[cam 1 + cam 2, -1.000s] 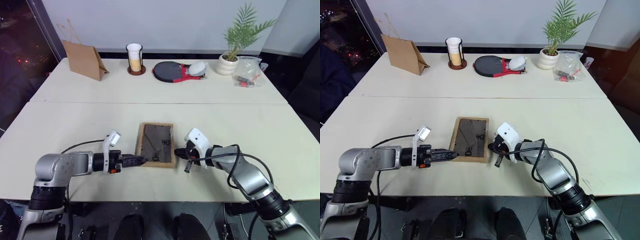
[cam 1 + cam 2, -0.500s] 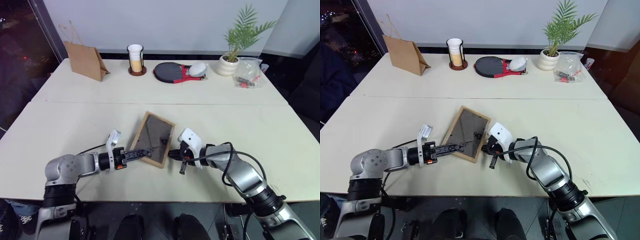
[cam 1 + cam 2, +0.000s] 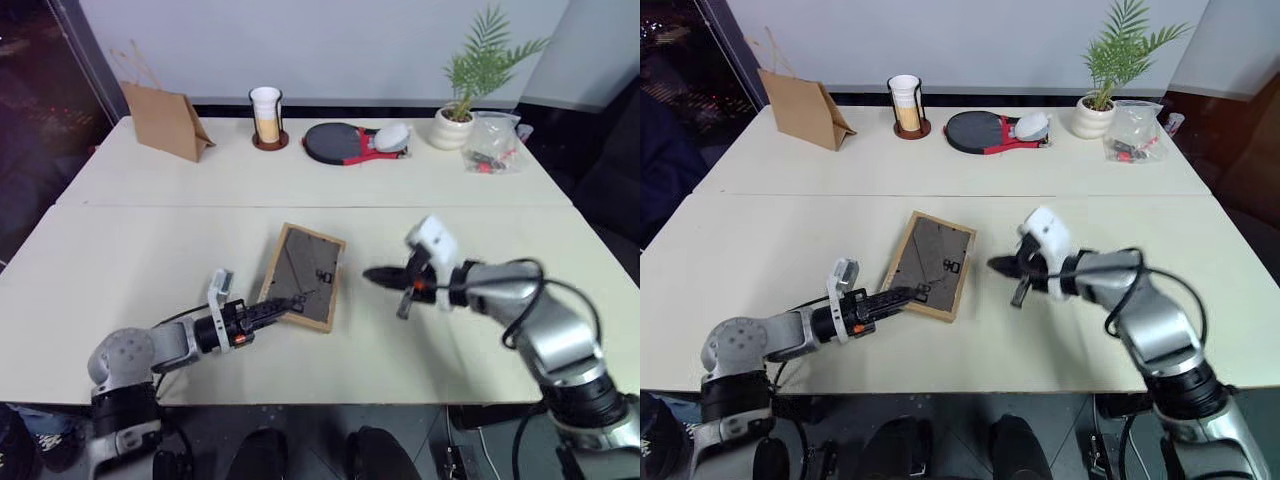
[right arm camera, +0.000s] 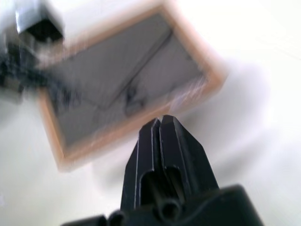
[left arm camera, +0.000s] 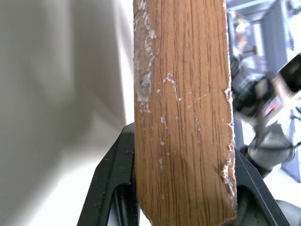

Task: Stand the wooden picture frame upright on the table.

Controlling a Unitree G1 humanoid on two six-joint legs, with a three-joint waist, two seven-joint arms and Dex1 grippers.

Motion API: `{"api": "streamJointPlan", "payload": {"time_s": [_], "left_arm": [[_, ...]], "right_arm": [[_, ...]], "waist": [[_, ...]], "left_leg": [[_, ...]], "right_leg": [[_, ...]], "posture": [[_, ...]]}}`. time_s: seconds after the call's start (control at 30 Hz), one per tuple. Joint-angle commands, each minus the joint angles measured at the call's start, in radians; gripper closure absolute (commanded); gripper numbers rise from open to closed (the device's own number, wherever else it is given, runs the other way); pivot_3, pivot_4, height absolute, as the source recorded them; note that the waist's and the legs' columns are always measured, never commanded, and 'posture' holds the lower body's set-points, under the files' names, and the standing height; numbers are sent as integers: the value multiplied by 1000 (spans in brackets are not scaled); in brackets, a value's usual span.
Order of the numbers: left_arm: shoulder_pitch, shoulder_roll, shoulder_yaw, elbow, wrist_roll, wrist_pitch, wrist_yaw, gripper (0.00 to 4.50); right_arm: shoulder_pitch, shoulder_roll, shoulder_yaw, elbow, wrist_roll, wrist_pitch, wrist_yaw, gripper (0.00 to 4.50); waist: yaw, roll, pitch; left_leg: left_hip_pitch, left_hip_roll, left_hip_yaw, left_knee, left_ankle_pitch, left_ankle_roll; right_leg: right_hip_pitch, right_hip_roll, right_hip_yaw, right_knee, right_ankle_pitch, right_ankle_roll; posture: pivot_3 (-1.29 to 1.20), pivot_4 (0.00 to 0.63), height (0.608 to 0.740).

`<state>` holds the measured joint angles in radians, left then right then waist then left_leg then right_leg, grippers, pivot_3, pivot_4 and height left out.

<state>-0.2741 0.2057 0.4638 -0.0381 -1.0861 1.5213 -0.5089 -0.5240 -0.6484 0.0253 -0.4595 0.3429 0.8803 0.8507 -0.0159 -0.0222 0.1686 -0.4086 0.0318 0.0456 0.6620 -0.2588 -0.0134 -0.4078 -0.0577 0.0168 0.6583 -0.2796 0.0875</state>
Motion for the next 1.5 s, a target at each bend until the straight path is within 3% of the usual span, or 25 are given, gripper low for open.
{"api": "streamJointPlan", "payload": {"time_s": [0.03,0.1,0.3,0.33,0.8,1.1,1.27,1.37,1.5], "left_arm": [[20,-40,37,-74,-95,1,42,3392],[31,-52,33,-88,-113,-12,62,3392],[60,-49,2,-115,-139,-52,76,3392],[67,-49,-2,-124,-146,-57,79,3392],[142,-8,-79,-156,-191,-149,60,3392],[171,0,-122,-139,-187,-214,43,3392],[198,7,-144,-137,-178,-248,29,3392],[195,19,-140,-130,-189,-259,25,3392],[183,47,-142,-104,-186,-276,-19,3392]], "right_arm": [[-87,66,6,20,73,67,-32,4247],[-135,115,19,73,91,91,-53,3673],[-217,191,35,226,116,102,-71,778],[-229,206,37,252,120,108,-77,104],[-250,281,142,378,128,85,-45,41],[-237,253,116,253,190,158,-54,41],[-250,195,35,131,264,254,-80,41],[-222,88,-34,32,295,307,-85,41],[-112,-109,51,-21,147,153,-73,41]], "waist": [[1,0,0],[0,0,0],[3,0,0],[3,0,0],[-3,0,0],[-2,0,0],[-2,0,0],[1,0,0],[2,0,0]], "left_leg": [[0,0,0,0,0,0],[0,0,0,0,0,0],[-1,-1,0,-2,0,0],[-1,-2,0,-3,0,0],[-2,-3,3,-14,0,-1],[-2,-3,3,-15,0,-1],[-2,-3,3,-15,0,-1],[-3,-3,2,-16,0,-1],[-3,-3,2,-17,0,-1]], "right_leg": [[0,0,0,0,0,0],[0,0,0,-1,-1,-3],[0,-3,0,-3,-1,-3],[0,-3,0,-5,-2,-3],[-4,-5,0,-11,0,-1],[-5,-5,1,-11,-2,-4],[-5,-6,1,-12,-2,-4],[-5,-6,1,-13,-2,-5],[-5,-7,0,-16,-4,-9]], "posture": [[0,150,740],[0,150,740],[0,150,740],[0,150,740],[0,150,740],[0,150,740],[0,150,740],[0,150,740],[0,150,740]]}}
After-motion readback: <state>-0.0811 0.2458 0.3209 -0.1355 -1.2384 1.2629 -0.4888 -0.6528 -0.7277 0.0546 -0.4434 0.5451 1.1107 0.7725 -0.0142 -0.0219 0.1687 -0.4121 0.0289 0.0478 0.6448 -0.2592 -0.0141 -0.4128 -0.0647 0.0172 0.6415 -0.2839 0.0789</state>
